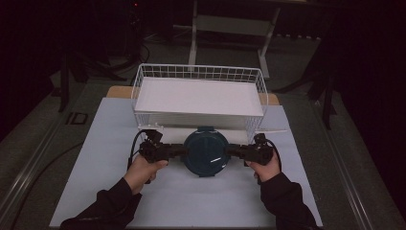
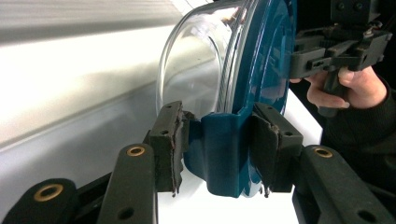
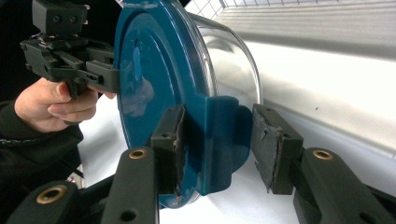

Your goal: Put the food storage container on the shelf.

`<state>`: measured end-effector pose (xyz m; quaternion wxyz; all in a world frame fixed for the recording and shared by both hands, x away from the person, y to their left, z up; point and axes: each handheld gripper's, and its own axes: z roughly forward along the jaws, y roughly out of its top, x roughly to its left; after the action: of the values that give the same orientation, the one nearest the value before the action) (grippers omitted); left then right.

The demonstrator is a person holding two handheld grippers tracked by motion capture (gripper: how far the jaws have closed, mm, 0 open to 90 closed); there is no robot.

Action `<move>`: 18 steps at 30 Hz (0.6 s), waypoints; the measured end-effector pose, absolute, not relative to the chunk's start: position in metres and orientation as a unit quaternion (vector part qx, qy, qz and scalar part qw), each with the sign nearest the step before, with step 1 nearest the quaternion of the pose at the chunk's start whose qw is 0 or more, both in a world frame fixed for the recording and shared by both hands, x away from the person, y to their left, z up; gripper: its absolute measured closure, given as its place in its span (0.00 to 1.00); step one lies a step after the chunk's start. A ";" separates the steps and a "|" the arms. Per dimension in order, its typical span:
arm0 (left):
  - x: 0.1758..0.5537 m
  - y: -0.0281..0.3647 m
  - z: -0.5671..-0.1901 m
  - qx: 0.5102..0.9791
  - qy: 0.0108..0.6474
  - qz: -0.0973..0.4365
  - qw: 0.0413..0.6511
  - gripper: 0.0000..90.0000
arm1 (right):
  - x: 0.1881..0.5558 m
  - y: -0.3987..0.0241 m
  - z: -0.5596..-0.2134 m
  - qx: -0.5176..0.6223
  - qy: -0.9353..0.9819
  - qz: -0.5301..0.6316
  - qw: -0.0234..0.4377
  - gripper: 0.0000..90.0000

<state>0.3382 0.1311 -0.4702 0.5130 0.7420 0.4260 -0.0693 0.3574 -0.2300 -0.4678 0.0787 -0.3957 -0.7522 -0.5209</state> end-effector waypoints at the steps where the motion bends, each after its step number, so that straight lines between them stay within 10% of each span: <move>1: 0.344 0.133 -0.473 0.742 0.429 -0.065 0.511 0.63 | 0.363 -0.228 -0.472 -0.397 -0.751 -0.521 0.078 0.63; 18: 0.373 0.141 -0.497 0.725 0.459 -0.055 0.511 0.62 | 0.391 -0.212 -0.490 -0.412 -0.753 -0.510 0.056 0.63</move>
<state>0.3734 0.1408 -0.4973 0.5107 0.7250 0.4588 -0.0551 0.3913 -0.2125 -0.4904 0.0560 -0.4115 -0.7534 -0.5098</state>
